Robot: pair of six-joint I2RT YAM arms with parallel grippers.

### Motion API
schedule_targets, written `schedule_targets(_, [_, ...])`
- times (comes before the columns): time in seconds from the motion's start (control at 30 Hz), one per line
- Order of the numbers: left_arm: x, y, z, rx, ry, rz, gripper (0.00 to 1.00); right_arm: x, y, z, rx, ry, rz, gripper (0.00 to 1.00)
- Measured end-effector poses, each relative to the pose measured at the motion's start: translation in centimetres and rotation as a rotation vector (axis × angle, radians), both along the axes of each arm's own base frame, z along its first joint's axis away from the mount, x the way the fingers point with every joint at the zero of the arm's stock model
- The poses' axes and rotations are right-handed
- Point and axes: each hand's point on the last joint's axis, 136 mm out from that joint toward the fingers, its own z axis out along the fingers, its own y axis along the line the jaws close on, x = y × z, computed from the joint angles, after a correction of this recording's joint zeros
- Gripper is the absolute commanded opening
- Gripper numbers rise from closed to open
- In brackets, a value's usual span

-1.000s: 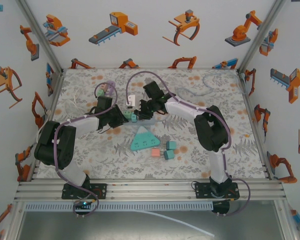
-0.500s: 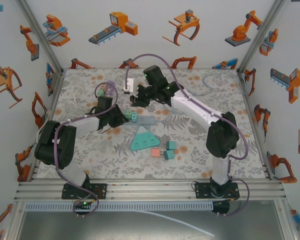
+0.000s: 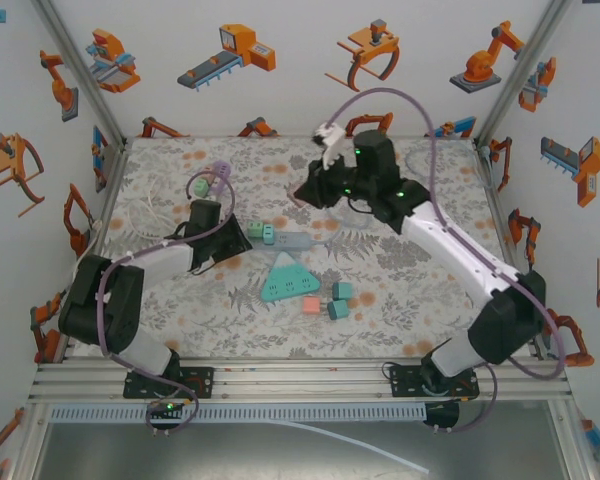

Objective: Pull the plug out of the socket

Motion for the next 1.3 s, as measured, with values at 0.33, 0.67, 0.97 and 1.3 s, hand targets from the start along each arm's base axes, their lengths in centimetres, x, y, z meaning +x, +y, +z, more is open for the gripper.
schedule_targets(0.33, [-4.6, -4.0, 15.2, -0.157, -0.375, -0.288, 0.59, 1.0, -13.1, -7.5, 0.277, 0.5, -0.493, 0.0])
schedule_targets(0.67, [-17.4, -12.7, 19.9, -0.206, -0.544, -0.862, 0.81, -1.7, -13.8, -19.1, 0.303, 0.811, -0.581, 0.02])
schedule_targets(0.97, [-21.4, -15.4, 18.3, -0.166, -0.537, -1.034, 0.97, -1.9, -12.6, -24.0, 0.293, 0.89, -0.555, 0.11])
schedule_targets(1.3, [-19.8, -15.3, 18.0, -0.105, -0.578, -0.953, 0.97, -3.5, -11.9, -28.0, 0.261, 0.935, -0.546, 0.36])
